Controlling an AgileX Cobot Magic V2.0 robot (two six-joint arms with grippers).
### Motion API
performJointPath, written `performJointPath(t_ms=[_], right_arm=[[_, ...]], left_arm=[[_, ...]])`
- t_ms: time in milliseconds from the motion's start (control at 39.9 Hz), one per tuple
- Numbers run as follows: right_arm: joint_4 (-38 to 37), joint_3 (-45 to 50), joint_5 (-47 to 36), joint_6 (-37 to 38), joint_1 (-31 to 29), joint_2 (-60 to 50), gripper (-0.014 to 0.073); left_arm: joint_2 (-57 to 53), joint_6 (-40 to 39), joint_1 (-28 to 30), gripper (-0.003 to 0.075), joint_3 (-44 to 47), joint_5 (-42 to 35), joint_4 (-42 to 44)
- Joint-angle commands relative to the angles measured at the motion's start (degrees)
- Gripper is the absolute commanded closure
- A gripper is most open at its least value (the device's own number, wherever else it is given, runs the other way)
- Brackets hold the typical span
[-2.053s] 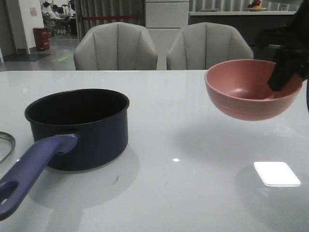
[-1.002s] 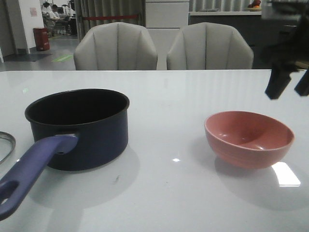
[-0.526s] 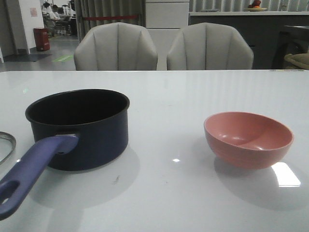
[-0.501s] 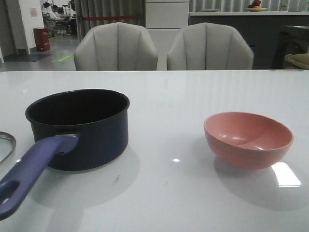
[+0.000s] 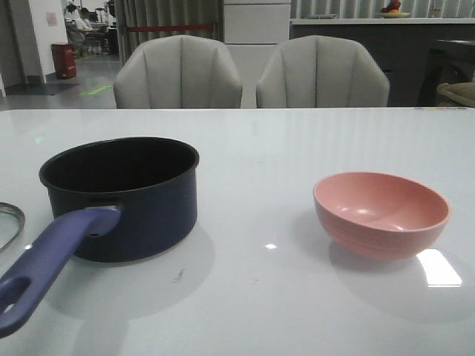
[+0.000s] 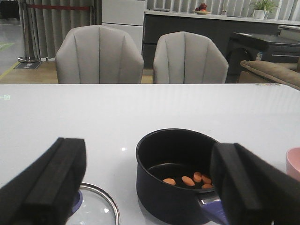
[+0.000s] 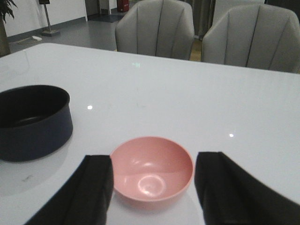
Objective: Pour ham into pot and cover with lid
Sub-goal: 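Move the left gripper to the glass lid on the table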
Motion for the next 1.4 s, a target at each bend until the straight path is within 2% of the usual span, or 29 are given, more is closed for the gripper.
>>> performJointPath(t_ms=[0,100,175,225,351,501,601,726,1052,1277,1377], right_arm=[[0.4,0.2,-5.3,-0.5,0.1,0.3,0.0144],[0.4,0.2,-5.6,-0.5,0.1,0.3,0.0358],[0.4,0.2,-5.6,-0.5,0.1,0.3,0.0468],[0.4,0.2,-5.6,-0.5,0.1,0.3,0.0438],[0.4,0.2,-5.6,-0.5,0.1,0.3,0.0446],[0.4,0.2,-5.6,-0.5,0.1,0.3,0.0446],[0.4,0.2,-5.6,-0.5,0.1,0.3,0.0446],[0.4,0.2,-5.6,-0.5,0.1,0.3,0.0446],[0.4,0.2,-5.6,-0.5,0.1,0.3,0.0446],[0.4,0.2,-5.6,-0.5,0.1,0.3,0.0446],[0.4,0.2,-5.6,-0.5,0.1,0.3,0.0446]], left_arm=[[1.1,-0.1,-0.4,0.0138,-1.5,-4.7,0.0],[1.1,-0.1,-0.4,0.0138,-1.5,-4.7,0.0],[1.1,-0.1,-0.4,0.0138,-1.5,-4.7,-0.4],[1.1,-0.1,-0.4,0.0137,-1.5,-4.6,-1.0],[1.1,-0.1,-0.4,0.0134,-2.4,-3.2,-0.8],[4.4,-0.1,0.2,0.0132,-8.4,6.5,-0.2],[10.1,-0.1,1.1,0.0132,-13.1,10.6,2.1],[17.6,-0.9,3.0,0.0132,-17.4,11.8,4.4],[36.0,-4.8,12.2,0.0092,-23.4,14.9,4.2],[49.6,-4.8,13.0,0.0092,-28.2,15.8,4.5],[56.9,-4.8,13.0,0.0092,-31.8,19.4,4.4]])
